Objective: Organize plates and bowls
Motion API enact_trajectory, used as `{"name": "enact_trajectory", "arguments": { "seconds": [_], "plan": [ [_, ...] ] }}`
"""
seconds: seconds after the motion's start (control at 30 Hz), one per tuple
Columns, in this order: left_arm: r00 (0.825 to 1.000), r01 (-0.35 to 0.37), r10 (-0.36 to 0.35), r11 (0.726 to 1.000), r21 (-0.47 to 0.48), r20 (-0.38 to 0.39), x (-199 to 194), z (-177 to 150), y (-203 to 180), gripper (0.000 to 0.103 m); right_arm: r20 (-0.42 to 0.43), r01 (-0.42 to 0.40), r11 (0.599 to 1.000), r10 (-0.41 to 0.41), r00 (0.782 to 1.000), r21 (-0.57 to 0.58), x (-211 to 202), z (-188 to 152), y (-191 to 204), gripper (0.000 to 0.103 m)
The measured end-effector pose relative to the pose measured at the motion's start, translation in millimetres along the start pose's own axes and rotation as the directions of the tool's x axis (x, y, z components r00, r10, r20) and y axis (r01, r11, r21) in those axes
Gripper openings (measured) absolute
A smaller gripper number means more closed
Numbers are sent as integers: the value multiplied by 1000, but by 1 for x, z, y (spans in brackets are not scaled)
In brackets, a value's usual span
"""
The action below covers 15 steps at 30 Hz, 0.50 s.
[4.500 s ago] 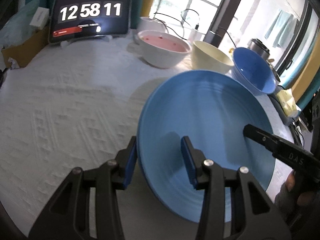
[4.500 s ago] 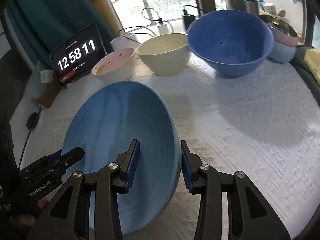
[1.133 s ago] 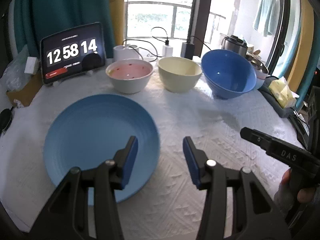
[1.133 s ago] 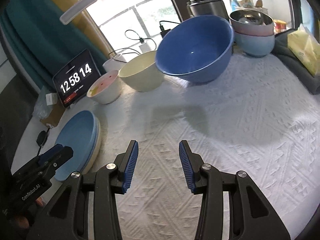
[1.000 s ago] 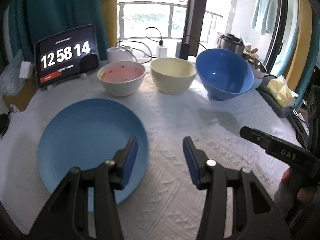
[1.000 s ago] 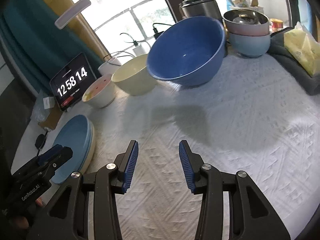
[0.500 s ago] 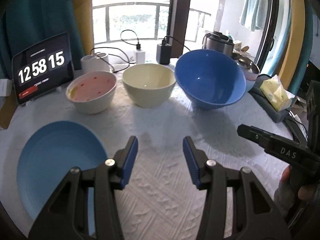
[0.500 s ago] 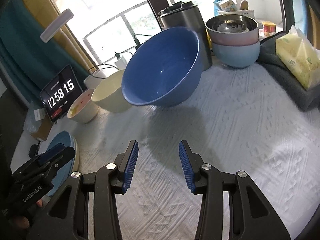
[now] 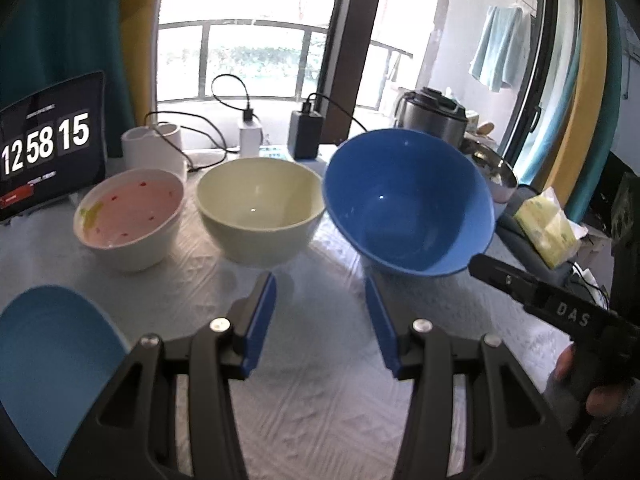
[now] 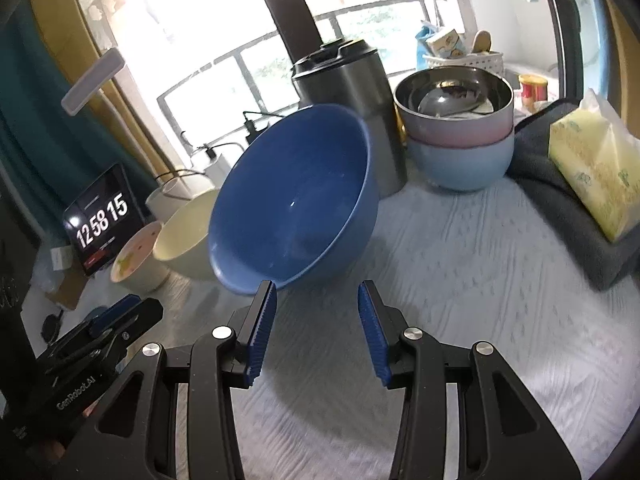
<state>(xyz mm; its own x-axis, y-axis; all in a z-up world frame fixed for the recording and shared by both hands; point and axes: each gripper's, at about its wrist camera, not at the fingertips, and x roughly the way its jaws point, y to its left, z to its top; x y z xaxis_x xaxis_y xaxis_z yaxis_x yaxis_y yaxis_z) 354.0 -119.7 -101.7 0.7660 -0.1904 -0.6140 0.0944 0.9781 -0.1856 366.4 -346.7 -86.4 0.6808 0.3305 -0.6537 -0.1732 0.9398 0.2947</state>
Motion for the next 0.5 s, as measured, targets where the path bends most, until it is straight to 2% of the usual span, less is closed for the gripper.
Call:
{"name": "enact_trajectory", "arguments": {
  "seconds": [0.2,0.3,0.5],
  "plan": [
    [999,36,-36,999,-11,-27,17,1,-9,48,27,1,1000,-1,1000,10,10,10,-3,45],
    [998,63,-63,998,-11,-7,20,4,-15,48,20,10,1000,-10,1000,15,16,13,-3,43],
    [997,80,-80,997,-10,6,33,9,-27,48,-8,52,998,-52,999,41,27,12,-13,23]
  ]
}}
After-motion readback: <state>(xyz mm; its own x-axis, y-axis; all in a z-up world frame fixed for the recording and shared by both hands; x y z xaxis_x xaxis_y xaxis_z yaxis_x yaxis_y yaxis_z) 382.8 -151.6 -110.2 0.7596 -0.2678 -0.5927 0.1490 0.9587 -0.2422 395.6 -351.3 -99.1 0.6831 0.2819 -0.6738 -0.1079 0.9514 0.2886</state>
